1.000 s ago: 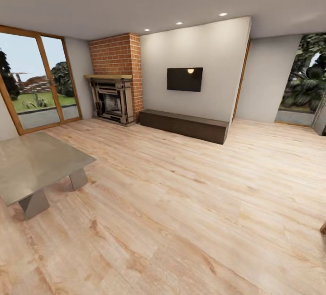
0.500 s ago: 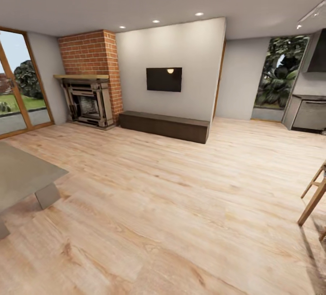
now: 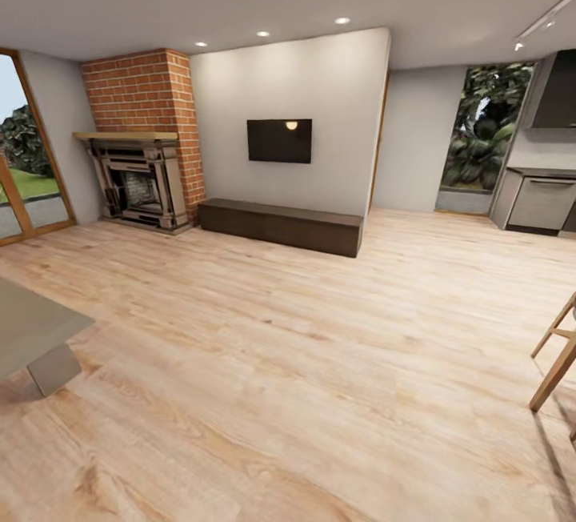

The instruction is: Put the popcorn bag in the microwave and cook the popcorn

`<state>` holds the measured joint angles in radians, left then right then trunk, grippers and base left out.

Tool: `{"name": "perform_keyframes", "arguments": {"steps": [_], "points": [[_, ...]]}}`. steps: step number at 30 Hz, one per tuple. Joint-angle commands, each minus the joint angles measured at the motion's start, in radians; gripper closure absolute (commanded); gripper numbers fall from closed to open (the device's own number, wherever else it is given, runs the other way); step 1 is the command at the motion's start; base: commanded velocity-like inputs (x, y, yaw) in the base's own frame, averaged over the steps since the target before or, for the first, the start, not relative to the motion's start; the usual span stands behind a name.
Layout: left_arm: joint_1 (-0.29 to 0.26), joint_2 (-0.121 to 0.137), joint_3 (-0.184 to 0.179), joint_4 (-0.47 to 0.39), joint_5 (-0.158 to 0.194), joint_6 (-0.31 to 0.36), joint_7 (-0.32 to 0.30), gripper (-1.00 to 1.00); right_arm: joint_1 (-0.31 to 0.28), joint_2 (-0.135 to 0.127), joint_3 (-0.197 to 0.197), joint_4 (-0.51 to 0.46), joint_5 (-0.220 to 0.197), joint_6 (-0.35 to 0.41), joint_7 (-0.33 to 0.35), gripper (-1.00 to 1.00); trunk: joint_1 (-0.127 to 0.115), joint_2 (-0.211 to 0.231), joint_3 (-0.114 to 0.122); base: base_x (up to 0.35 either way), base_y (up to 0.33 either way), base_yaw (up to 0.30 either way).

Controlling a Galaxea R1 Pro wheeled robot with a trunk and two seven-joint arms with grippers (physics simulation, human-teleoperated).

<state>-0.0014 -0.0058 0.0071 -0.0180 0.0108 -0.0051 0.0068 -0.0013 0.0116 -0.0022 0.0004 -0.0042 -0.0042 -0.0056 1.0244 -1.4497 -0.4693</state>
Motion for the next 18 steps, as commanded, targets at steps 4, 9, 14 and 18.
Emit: {"name": "perform_keyframes", "arguments": {"steps": [4, 9, 14, 18], "points": [[0.000, 0.000, 0.001, 0.000, 0.001, 0.001, 0.001, -1.00, 0.000, -0.001, 0.004, 0.000, 0.000, 0.000, 0.001, -1.00, 0.001, 0.000, -0.001, 0.322, 0.000, 0.000], [0.000, 0.000, 0.001, 0.000, 0.001, 0.001, 0.001, -1.00, 0.000, -0.001, 0.006, 0.000, 0.006, -0.001, 0.001, -1.00, 0.001, 0.000, -0.001, 0.322, 0.000, 0.000], [0.000, 0.000, 0.001, 0.000, 0.001, 0.001, 0.001, -1.00, 0.000, -0.001, 0.009, 0.000, 0.013, 0.001, -0.002, -1.00, 0.001, 0.000, -0.001, 0.322, 0.000, 0.000], [0.000, 0.001, 0.001, 0.000, 0.001, 0.001, 0.001, -1.00, 0.000, -0.001, 0.010, 0.000, 0.009, 0.001, -0.002, -1.00, 0.001, 0.000, -0.001, 0.322, 0.000, 0.000]]}}
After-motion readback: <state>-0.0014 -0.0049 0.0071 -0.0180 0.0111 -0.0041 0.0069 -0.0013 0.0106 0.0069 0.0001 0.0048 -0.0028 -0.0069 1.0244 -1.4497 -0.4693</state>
